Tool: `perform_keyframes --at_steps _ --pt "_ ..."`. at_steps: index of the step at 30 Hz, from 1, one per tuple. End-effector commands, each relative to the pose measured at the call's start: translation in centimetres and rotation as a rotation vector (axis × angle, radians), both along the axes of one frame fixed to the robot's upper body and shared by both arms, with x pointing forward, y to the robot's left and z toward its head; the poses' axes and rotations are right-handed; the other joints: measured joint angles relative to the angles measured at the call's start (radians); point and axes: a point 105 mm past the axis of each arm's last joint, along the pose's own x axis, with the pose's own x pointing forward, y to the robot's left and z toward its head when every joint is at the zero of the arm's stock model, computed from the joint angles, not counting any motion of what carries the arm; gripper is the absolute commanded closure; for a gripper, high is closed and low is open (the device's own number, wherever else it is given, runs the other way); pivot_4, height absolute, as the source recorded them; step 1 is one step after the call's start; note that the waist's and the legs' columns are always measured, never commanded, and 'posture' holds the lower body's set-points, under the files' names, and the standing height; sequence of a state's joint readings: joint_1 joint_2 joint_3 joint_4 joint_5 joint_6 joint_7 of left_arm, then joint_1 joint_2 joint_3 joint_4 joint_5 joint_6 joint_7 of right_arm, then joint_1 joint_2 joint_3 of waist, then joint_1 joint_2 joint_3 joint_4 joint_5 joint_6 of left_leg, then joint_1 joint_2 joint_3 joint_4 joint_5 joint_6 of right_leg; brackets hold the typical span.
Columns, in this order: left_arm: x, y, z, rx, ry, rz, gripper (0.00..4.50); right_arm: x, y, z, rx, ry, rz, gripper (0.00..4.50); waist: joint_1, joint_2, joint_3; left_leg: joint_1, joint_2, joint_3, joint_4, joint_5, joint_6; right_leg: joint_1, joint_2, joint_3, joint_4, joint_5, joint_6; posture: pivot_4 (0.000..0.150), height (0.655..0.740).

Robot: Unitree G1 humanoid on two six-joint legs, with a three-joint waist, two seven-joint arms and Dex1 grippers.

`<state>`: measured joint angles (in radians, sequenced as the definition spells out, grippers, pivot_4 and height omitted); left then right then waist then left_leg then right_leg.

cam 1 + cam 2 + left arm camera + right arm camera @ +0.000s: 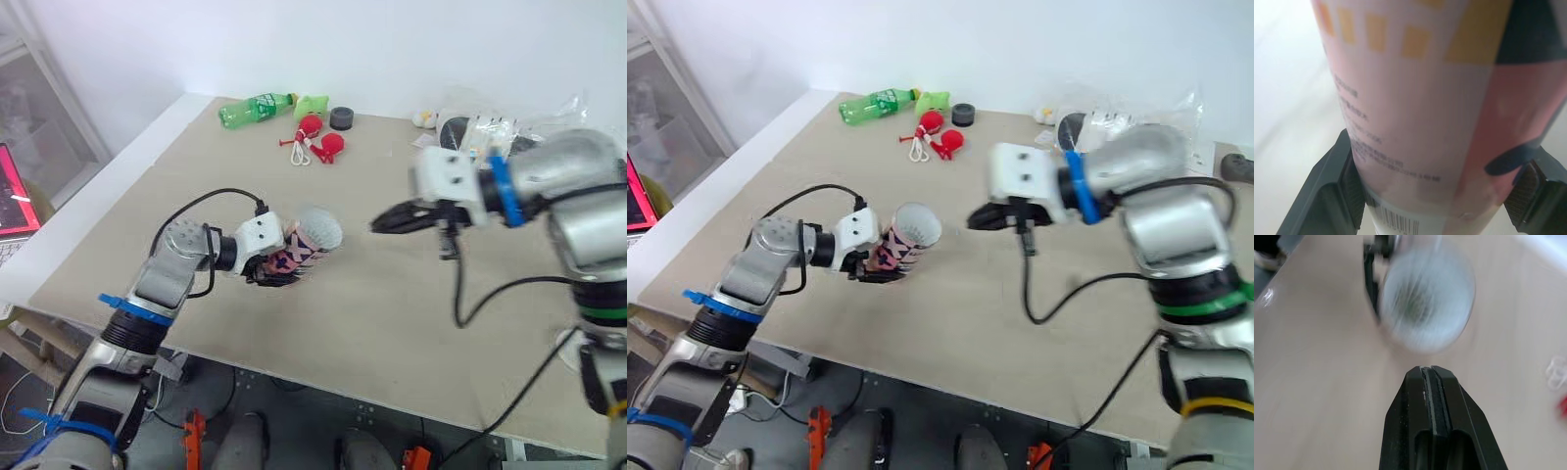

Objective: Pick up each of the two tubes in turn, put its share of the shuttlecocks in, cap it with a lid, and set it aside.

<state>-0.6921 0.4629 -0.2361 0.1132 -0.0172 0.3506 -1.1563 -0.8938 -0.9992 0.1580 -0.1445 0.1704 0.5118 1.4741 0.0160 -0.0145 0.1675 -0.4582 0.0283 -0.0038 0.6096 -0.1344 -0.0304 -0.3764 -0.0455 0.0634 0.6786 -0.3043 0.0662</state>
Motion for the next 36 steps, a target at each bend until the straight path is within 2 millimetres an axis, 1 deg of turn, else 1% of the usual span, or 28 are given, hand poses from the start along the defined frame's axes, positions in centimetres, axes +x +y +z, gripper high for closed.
perform_keyframes --at_steps 1,2,3,4,6,7,9,10,11,12,14,16,18,21,23,27,29,36 --pt "-0.1 -0.9 0.8 -0.065 -0.023 -0.023 1.44 -0.5 -4.1 1.8 -0.096 -0.036 -0.080 4.11 -0.004 0.002 0.002 -0.001 0.000 0.000 0.000 0.000 0.000 -0.001 0.000 0.000 0.000 0.000 0.000 0.150 0.7400" --pt "-0.1 -1.0 1.0 -0.079 -0.029 -0.022 1.44 -0.6 -5.6 1.7 -0.140 -0.023 -0.114 3.84 -0.008 0.001 0.004 -0.002 0.000 0.000 0.000 0.000 0.000 -0.002 0.000 0.000 0.000 0.000 0.000 0.150 0.7400" --pt "-0.1 -1.2 1.2 -0.095 -0.035 -0.018 1.44 -0.6 -7.0 1.7 -0.183 -0.013 -0.146 3.32 -0.009 0.000 0.004 -0.002 0.001 0.000 0.000 -0.001 0.001 -0.003 0.002 0.000 0.000 0.000 0.000 0.150 0.7400" --pt "0.0 -1.4 1.5 -0.119 -0.038 -0.014 1.44 -0.5 -8.3 1.7 -0.227 -0.009 -0.179 3.04 -0.010 0.001 0.004 -0.002 0.001 0.000 -0.001 -0.001 0.001 -0.003 0.003 0.000 0.000 0.000 0.000 0.150 0.7400" --pt "-0.1 -2.1 2.0 -0.186 -0.039 -0.017 1.44 -0.4 -10.7 1.8 -0.303 -0.002 -0.242 2.22 -0.012 0.002 0.005 -0.002 0.002 0.000 -0.001 -0.001 0.001 -0.004 0.003 0.000 0.001 0.000 -0.001 0.150 0.7400" --pt "-0.2 -2.4 2.3 -0.216 -0.039 -0.020 1.44 -0.4 -11.5 1.7 -0.331 0.005 -0.264 1.64 -0.013 0.002 0.005 -0.002 0.002 0.000 -0.001 -0.001 0.001 -0.005 0.004 0.000 0.001 0.000 -0.001 0.150 0.7400" --pt "-0.7 -3.6 2.9 -0.321 -0.019 -0.027 1.44 -0.5 -13.9 1.3 -0.413 0.030 -0.325 0.54 -0.021 0.002 0.005 -0.002 0.003 0.000 -0.002 -0.001 0.001 -0.006 0.004 0.001 0.001 -0.001 -0.002 0.150 0.7400" --pt "-0.9 -4.1 3.0 -0.363 -0.010 -0.032 1.44 -0.7 -15.0 0.9 -0.447 0.048 -0.348 0.29 -0.025 0.002 0.006 -0.002 0.002 0.001 -0.002 -0.001 0.001 -0.006 0.004 0.001 0.001 -0.001 -0.002 0.150 0.7400" --pt "-1.1 -4.5 3.1 -0.389 -0.005 -0.035 1.44 -0.8 -15.7 0.7 -0.468 0.061 -0.360 0.07 -0.030 0.002 0.006 -0.002 0.002 0.001 -0.002 -0.001 0.001 -0.006 0.004 0.002 0.001 -0.001 -0.002 0.150 0.7400" --pt "-1.3 -4.8 3.1 -0.413 0.000 -0.037 1.44 -0.9 -16.3 0.4 -0.480 0.076 -0.370 0.07 -0.032 0.002 0.006 -0.002 0.002 0.001 -0.002 -0.001 0.000 -0.006 0.004 0.002 0.001 -0.001 -0.001 0.150 0.7400" --pt "-1.6 -5.8 1.2 -0.441 0.014 -0.019 1.44 -1.6 -18.4 -1.0 -0.525 0.154 -0.428 0.07 -0.036 0.003 0.006 -0.002 0.002 0.001 -0.002 -0.001 0.000 -0.006 0.004 0.002 0.001 -0.001 -0.001 0.150 0.7400" --pt "-1.8 -6.3 -0.2 -0.472 0.034 0.001 1.44 -2.0 -20.0 -1.9 -0.562 0.202 -0.472 0.07 -0.036 0.003 0.005 -0.001 0.002 0.001 -0.003 -0.001 0.001 -0.005 0.003 0.002 0.001 -0.001 -0.001 0.150 0.7400" --pt "-1.9 -6.6 -1.1 -0.494 0.045 0.017 1.44 -2.1 -20.6 -2.6 -0.554 0.240 -0.493 0.07 -0.038 0.004 0.006 -0.001 0.001 0.002 -0.002 0.000 0.000 -0.005 0.003 0.003 0.002 0.000 -0.001 0.150 0.7400" --pt "-1.9 -6.7 -2.7 -0.486 0.074 0.033 1.44 -2.6 -22.0 -3.8 -0.595 0.294 -0.519 0.07 -0.038 0.004 0.006 0.000 0.002 0.002 -0.002 0.000 0.000 -0.005 0.004 0.004 0.003 0.000 -0.002 0.150 0.7400" --pt "-1.9 -6.7 -3.5 -0.465 0.074 0.035 1.44 -2.7 -22.4 -4.4 -0.588 0.318 -0.527 0.07 -0.038 0.004 0.006 0.002 0.002 0.002 -0.002 0.001 0.000 -0.004 0.004 0.004 0.003 0.001 -0.002 0.150 0.7400" --pt "-1.6 -6.5 -4.3 -0.454 0.081 0.046 1.44 -2.6 -23.0 -5.5 -0.588 0.356 -0.540 0.07 -0.040 0.004 0.005 0.011 0.001 0.004 -0.003 0.000 -0.001 0.005 0.004 0.007 0.002 0.001 -0.001 0.150 0.7400" --pt "-1.7 -6.6 -4.5 -0.452 0.082 0.045 1.44 -2.5 -22.9 -6.4 -0.571 0.386 -0.541 0.07 -0.040 0.004 0.005 0.013 0.001 0.004 -0.003 0.000 -0.001 0.006 0.004 0.007 0.002 0.001 -0.001 0.150 0.7400" --pt "-1.9 -6.8 -4.6 -0.453 0.087 0.041 1.44 -1.9 -22.8 -8.2 -0.536 0.444 -0.545 0.07 -0.040 0.005 0.005 0.015 0.001 0.004 -0.003 0.000 -0.001 0.008 0.004 0.008 0.002 0.001 0.000 0.150 0.7400"
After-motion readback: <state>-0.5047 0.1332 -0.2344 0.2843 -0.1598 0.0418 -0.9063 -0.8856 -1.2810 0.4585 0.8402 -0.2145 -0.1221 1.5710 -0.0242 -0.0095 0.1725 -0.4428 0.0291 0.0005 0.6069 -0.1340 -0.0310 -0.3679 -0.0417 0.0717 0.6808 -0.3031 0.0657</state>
